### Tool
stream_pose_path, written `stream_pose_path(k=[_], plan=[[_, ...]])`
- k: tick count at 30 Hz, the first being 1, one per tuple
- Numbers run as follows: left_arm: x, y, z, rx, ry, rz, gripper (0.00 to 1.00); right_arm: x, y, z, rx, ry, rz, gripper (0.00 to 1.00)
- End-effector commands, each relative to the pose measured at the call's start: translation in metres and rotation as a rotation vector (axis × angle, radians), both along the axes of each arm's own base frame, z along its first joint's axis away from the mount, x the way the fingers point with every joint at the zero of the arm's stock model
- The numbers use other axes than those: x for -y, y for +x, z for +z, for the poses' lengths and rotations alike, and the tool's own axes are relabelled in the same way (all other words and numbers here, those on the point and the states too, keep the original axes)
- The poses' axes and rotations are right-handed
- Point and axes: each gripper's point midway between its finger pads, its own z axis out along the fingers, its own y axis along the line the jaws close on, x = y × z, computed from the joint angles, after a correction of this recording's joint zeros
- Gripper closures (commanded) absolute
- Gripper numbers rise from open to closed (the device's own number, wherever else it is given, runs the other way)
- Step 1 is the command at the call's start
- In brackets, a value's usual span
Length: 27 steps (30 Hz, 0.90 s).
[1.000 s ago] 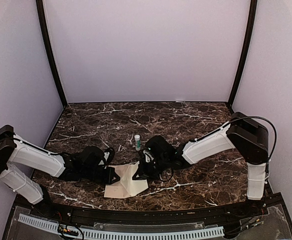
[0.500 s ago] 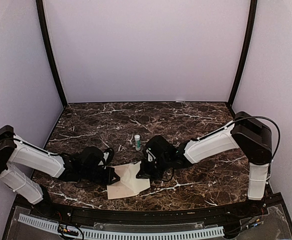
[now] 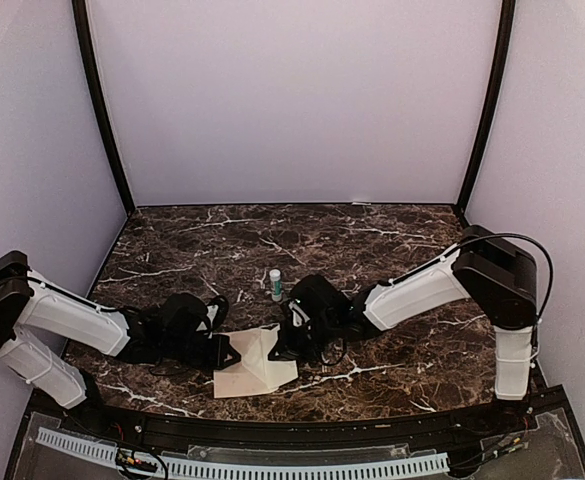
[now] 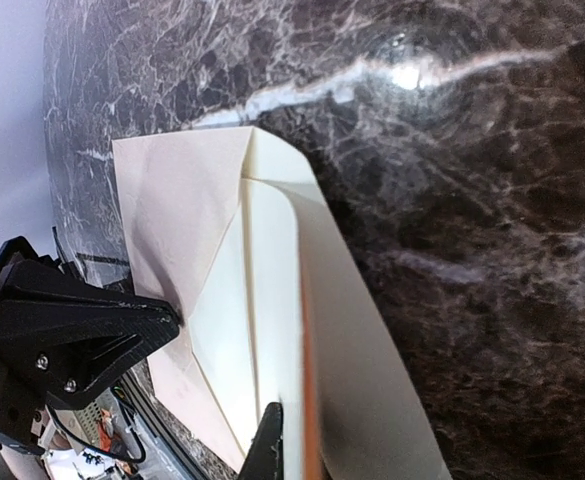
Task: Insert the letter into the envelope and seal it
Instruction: Place the letter in the envelope.
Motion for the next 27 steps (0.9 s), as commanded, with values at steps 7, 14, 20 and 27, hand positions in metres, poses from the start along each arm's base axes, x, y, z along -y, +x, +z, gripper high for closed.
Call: stream_pose_path(k=[7,14,20,27], plan=[[-0.014,-0.019,-0.022,-0.079,0.060,-0.022,1.00,-0.027,-0.004,0.006,-0.003,0.090,0.056,1.00],[-0.015,-0.019,-0.021,-0.081,0.057,-0.015,1.00,-0.023,-0.005,0.008,0.008,0.063,0.063,1.00],[-0.022,-0.020,-0.022,-0.079,0.071,0.009,1.00,-0.002,-0.003,0.013,0.043,0.002,0.046,0.77],[-0.022,-0.021,-0.021,-0.080,0.069,0.011,1.00,0.015,-0.001,0.020,0.058,-0.022,0.030,0.67]])
